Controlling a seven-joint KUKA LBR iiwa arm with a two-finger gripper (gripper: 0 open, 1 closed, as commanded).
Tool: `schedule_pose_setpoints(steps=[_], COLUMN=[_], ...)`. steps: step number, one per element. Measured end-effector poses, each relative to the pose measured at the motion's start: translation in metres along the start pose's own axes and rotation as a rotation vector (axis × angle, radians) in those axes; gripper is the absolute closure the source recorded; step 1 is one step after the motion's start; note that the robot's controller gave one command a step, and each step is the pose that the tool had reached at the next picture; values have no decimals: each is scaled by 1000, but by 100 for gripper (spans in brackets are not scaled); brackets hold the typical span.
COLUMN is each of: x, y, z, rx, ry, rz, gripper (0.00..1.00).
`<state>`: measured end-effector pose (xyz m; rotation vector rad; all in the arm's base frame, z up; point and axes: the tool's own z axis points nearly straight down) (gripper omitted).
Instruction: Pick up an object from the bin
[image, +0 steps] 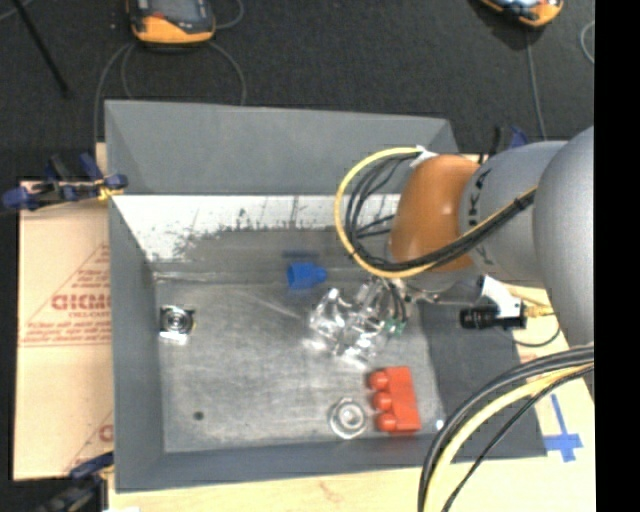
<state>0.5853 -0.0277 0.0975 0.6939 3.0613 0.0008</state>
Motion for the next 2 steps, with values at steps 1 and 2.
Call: schedule_pose_setpoints(steps=[1,2], x=[-2,-3], y=[0,0], z=[-61,-104], rx=[-3,-2], ry=[-3,-1], rz=[-6,-14], gripper=[100,100])
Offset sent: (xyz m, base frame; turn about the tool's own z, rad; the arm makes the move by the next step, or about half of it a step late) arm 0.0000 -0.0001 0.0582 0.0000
